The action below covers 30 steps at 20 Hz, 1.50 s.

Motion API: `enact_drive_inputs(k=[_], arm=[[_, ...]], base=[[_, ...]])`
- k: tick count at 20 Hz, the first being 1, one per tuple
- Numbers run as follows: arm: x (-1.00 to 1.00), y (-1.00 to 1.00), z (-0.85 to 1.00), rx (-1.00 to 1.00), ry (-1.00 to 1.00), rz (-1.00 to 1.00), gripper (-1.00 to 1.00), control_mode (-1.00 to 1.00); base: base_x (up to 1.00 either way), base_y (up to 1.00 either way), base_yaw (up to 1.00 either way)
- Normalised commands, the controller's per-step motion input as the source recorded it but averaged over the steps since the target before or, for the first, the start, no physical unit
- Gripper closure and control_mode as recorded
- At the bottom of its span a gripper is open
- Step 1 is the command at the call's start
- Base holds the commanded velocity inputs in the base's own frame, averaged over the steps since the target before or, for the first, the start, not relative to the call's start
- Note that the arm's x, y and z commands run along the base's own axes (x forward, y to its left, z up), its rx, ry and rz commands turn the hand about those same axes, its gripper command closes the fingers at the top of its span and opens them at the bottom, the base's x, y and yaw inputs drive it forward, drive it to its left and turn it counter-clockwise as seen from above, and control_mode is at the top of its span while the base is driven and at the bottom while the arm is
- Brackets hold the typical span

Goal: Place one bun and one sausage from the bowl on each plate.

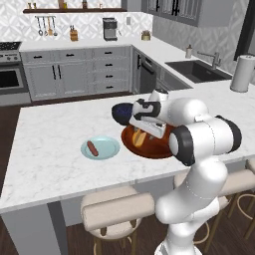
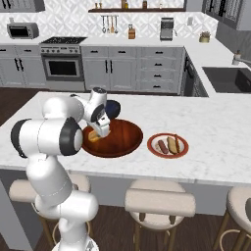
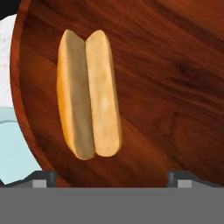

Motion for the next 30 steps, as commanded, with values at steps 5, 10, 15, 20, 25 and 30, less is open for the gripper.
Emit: enact_drive_inputs(k=[5, 10, 15, 20, 25, 30], arm=[[0.1, 0.0, 0.0, 0.01, 0.0, 0.03, -1.0, -1.0], [0.09, 0.0, -0.17, 0.0, 0.0, 0.01, -1.0, -1.0], [0.28, 0.02, -0.32, 0.0, 0.0, 0.0, -1.0, -1.0], [0.23, 0.03, -0.27, 0.0, 0.0, 0.0, -1.0, -1.0], [0.21, 0.06, -0.17, 0.0, 0.0, 0.0, -1.0, -1.0], [0.16, 0.05, -0.21, 0.0, 0.0, 0.0, -1.0, -1.0]], base=[[0.0, 0.0, 0.0], [0.0, 0.0, 0.0], [0.0, 0.0, 0.0], [0.0, 0.0, 0.0], [0.0, 0.0, 0.0], [0.0, 0.0, 0.0]])
